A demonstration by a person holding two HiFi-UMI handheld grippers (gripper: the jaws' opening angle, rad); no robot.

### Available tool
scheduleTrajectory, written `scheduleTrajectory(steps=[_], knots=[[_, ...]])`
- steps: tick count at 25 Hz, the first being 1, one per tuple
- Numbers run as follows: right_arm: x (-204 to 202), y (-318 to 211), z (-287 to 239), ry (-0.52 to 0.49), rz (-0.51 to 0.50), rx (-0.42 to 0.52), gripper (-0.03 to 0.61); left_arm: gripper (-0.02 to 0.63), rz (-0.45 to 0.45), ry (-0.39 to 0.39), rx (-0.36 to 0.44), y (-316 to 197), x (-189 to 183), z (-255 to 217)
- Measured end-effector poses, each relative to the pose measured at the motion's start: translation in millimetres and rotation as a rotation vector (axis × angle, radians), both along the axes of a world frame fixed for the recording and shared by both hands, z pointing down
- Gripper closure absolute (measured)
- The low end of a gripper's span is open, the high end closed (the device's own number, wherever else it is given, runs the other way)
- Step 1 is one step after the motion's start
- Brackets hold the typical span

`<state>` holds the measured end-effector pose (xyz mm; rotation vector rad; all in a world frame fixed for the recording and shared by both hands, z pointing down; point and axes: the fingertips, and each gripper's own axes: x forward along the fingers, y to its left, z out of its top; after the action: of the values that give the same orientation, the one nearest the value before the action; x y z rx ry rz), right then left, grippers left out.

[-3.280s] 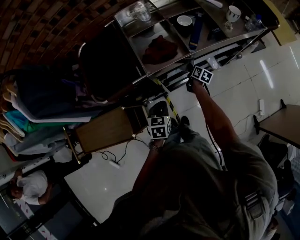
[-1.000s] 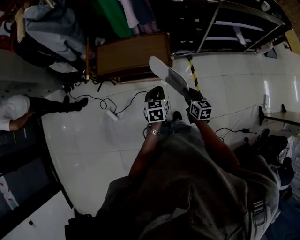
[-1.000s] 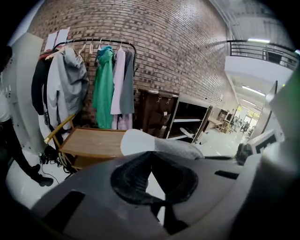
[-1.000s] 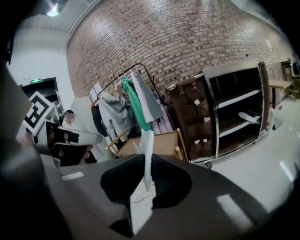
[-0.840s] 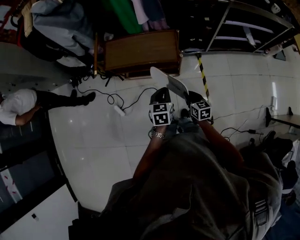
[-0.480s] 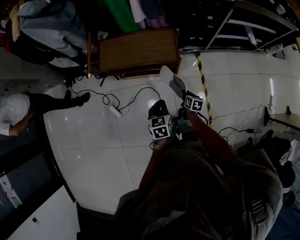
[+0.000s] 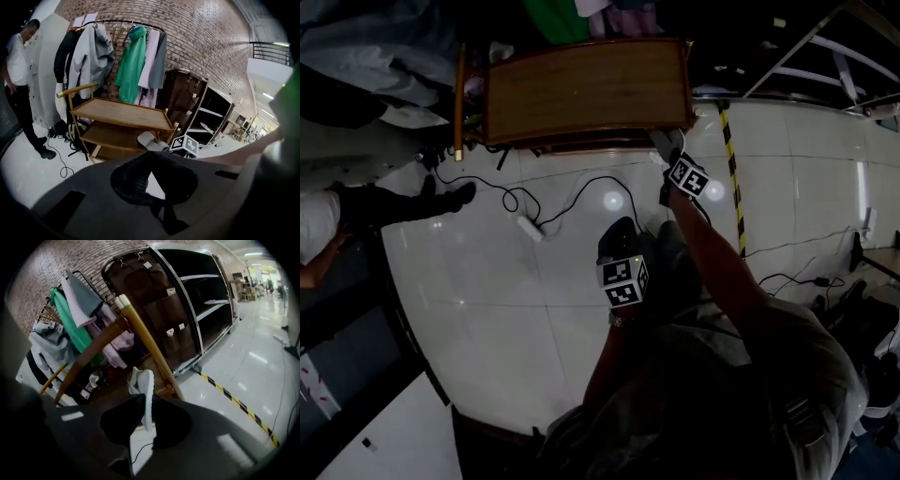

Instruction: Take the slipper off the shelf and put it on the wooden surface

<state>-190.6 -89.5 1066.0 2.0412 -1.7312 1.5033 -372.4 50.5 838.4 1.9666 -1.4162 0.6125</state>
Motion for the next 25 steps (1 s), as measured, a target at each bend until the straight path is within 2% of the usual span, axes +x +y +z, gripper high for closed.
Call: scheduleTrajectory(steps=[4,7,8,9,10,11,14,16,18,20,21,22,25], knots=[[0.3,-43.9,45.2,0.020,0.046,-0.012,0.518,0.611,-0.005,-0.023,-0.016,-16.2,-14.3,45.7],[3.2,-59.9,71.9,0.008,0.048,-0.068,0.477,0.610,0.018,-0.028,-0.022,-22.6,-11.0,61.0],[0.3,-60.6,81.2,0.000,0.004,-0.103,0.418,0.611,0.026,-0.028,-0.028,-22.9,-7.7,63.0],[-5.9,-56.2,89.7,-0.019,-0.057,-0.152,0.301,0.610,0.034,-0.027,-0.035,-22.5,-4.2,63.0],[-11.3,-47.4,94.3,-0.035,-0.111,-0.202,0.222,0.610,0.043,-0.026,-0.042,-22.2,-0.9,60.1],[-12.5,-35.9,92.4,-0.034,-0.147,-0.243,0.219,0.611,0.054,-0.026,-0.048,-22.5,2.0,54.3],[-0.8,7.3,60.0,0.014,-0.193,-0.299,0.229,0.611,0.089,-0.020,-0.068,-25.6,11.0,19.7],[5.4,33.7,13.2,0.020,-0.214,-0.269,0.258,0.611,0.103,-0.007,-0.054,-34.5,20.0,-17.1],[14.8,61.9,-52.2,0.030,-0.208,-0.256,0.335,0.611,0.126,0.005,-0.032,-46.2,31.9,-60.1],[23.7,90.2,-118.4,0.075,-0.203,-0.280,0.455,0.611,0.163,0.017,-0.013,-58.8,45.1,-103.2],[23.9,98.8,-152.4,0.099,-0.218,-0.280,0.488,0.611,0.182,0.025,-0.003,-65.5,51.8,-123.2],[21.0,101.8,-187.8,0.117,-0.246,-0.256,0.489,0.610,0.201,0.033,0.006,-71.8,58.8,-141.4],[9.2,94.1,-294.1,0.152,-0.357,-0.093,0.502,0.610,0.255,0.047,0.023,-80.2,84.5,-182.0]])
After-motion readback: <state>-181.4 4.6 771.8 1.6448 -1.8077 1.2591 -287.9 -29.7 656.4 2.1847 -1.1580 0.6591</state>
